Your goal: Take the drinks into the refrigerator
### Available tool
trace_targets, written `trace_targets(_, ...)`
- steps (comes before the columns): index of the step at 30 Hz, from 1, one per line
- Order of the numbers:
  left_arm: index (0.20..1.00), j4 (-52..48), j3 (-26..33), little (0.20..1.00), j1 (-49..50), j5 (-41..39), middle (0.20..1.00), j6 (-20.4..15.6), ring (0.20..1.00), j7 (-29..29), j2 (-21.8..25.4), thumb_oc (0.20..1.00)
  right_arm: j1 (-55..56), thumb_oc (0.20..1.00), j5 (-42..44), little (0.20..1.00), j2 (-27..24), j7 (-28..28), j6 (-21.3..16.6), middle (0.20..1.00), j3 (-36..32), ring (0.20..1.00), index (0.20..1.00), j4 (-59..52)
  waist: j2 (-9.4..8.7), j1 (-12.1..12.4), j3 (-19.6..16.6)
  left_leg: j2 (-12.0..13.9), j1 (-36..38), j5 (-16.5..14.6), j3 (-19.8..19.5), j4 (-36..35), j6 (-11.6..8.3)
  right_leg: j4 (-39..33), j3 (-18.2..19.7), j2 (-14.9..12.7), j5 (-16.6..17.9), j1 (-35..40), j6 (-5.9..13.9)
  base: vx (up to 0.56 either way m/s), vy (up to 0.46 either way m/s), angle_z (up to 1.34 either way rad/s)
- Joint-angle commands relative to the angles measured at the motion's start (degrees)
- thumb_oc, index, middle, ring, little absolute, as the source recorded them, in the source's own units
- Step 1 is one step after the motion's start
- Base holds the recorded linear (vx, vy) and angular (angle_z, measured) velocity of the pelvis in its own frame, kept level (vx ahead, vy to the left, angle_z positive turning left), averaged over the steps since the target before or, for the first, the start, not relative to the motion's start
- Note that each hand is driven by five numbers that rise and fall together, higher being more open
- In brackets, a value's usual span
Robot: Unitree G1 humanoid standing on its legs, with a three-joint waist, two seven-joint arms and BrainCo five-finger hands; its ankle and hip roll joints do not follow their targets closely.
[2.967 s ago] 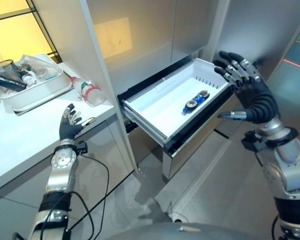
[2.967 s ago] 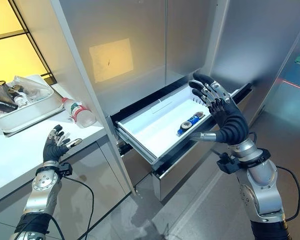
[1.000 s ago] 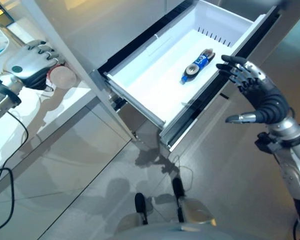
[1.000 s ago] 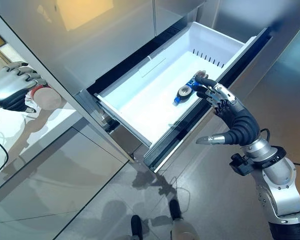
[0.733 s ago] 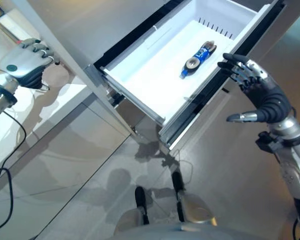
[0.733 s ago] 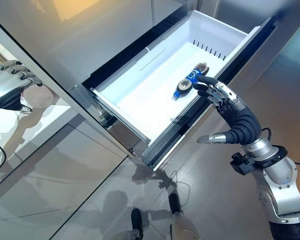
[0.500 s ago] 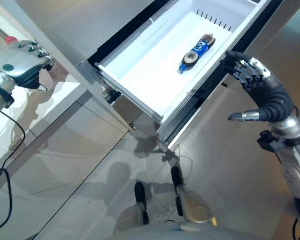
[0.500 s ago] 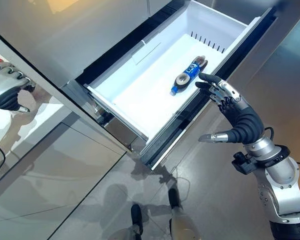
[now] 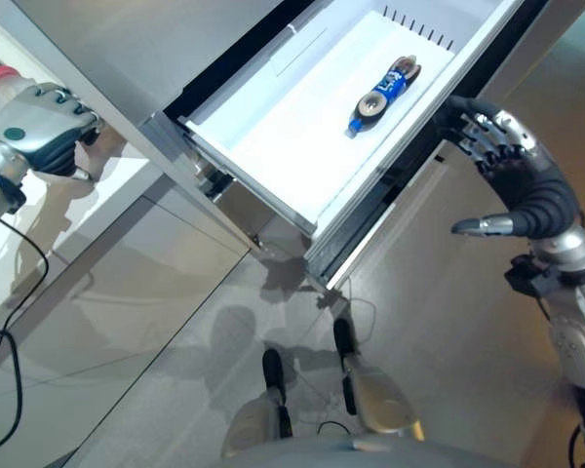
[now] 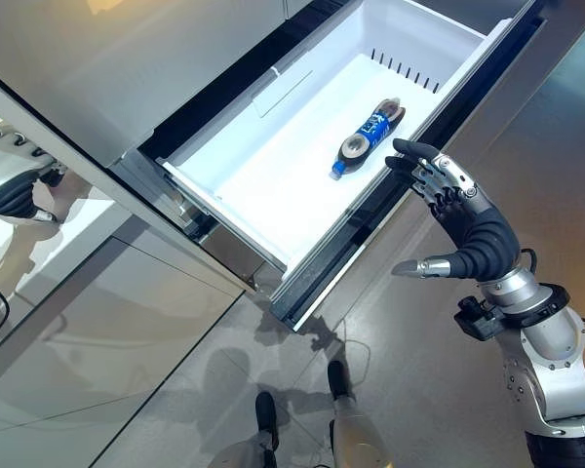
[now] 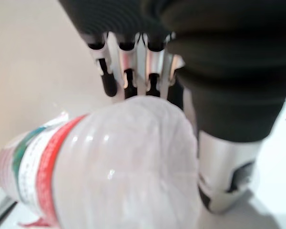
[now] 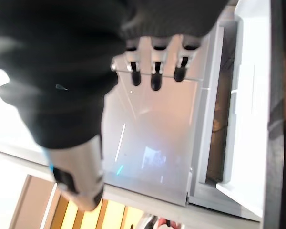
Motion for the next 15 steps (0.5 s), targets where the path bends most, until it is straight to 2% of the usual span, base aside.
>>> trace_targets(1,1.0,-0.6,2.1,1.0,-2.4,-2.1,1.0,-0.3,1.0,0.6,1.4,1.0,-2.2,1.0,3.0,1.0,0.8,0.7,-2.9,1.0,-4.0,1.0,1.0,-6.3,-1.19,-3.2,-0.3,-1.1,2.7,-6.8,-3.2,5.7,2.17,11.1,-2.7,-1.4,-13.5,1.3,3.26,0.0,0.0,0.0)
trace_targets(10,1.0,-1.5,-0.3,1.0,-3.9,-3.0,1.0,-1.2,1.0,-0.9,3.0,1.0,-2.4,1.0,3.2,1.0,0.1,0.7,-2.7,1.0,-3.3,1.0,1.0,-6.2,-1.26,-2.5,-0.9,-1.6,2.8,-6.6,-3.8,5.8,2.16,9.7,-3.3,-1.9,-12.8,2.8,3.27,-0.01,0.005,0.02)
trace_targets(11,0.558,-1.5,-0.7,0.558,-4.2,-3.2,0.558,-1.3,0.558,-1.2,3.2,0.558,-2.4,1.0,3.2,1.0,0.1,0.7,-2.6,1.0,-3.2,1.0,1.0,-6.2,-1.24,-2.5,-1.0,-1.6,2.7,-6.6,-4.0,5.7,2.14,9.6,-3.4,-1.9,-12.7,2.8,3.25,-0.03,0.008,0.08)
trace_targets(12,0.338,-1.5,-0.8,0.338,-4.4,-3.3,0.338,-1.3,0.338,-1.4,3.2,0.338,-2.2,1.0,3.2,1.0,0.1,0.9,-2.6,1.0,-3.3,1.0,1.0,-6.4,-1.26,-2.4,-1.0,-1.6,2.7,-6.5,-4.0,5.7,2.15,9.5,-3.4,-2.0,-12.6,2.9,3.23,-0.03,0.011,0.09)
trace_targets(13,0.2,-1.3,-1.0,0.2,-4.6,-3.3,0.2,-1.2,0.2,-1.5,3.3,0.2,-2.1,1.0,3.1,1.0,0.2,0.9,-2.4,1.0,-3.2,1.0,1.0,-6.4,-1.29,-2.4,-1.1,-1.7,2.6,-6.5,-4.1,5.8,2.17,9.5,-3.4,-2.0,-12.5,2.9,3.21,-0.02,0.012,0.08)
trace_targets(15,0.2,-1.1,-1.1,0.2,-4.7,-3.6,0.2,-1.2,0.2,-1.7,2.8,0.2,-2.0,1.0,2.9,1.0,0.3,1.0,-2.4,1.0,-3.4,1.0,1.0,-6.4,-1.41,-2.3,-1.1,-1.8,2.6,-6.5,-4.2,5.8,2.19,9.3,-3.3,-2.0,-12.4,3.0,3.2,-0.02,0.008,0.09)
